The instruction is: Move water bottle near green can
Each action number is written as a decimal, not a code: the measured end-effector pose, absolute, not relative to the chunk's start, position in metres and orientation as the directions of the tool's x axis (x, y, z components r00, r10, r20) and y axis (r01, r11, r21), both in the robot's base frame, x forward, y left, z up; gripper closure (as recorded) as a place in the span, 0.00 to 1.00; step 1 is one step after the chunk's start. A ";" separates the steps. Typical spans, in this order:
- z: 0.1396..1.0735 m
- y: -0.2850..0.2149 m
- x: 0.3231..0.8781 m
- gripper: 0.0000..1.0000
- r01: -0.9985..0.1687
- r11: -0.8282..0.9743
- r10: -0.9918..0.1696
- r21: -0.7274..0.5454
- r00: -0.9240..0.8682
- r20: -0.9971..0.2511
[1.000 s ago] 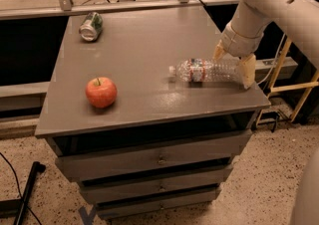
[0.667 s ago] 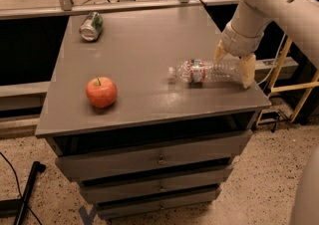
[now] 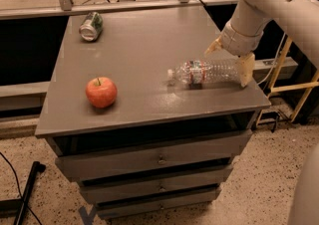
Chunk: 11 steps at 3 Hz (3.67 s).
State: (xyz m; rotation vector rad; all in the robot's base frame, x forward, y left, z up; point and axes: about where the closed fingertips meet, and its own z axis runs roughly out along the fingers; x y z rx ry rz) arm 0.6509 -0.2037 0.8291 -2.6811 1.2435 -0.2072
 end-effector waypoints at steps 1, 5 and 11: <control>0.830 -0.204 0.651 0.00 -0.741 -0.634 -0.766 -0.219 0.641 0.051; 0.854 -0.190 0.647 0.00 -0.876 -0.455 -0.880 -0.159 0.470 -0.074; 0.821 -0.147 0.599 0.69 -0.965 -0.262 -0.955 -0.011 0.261 -0.141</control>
Offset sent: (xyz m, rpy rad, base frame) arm -0.0064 -0.0057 0.0267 0.0362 0.1583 -0.1649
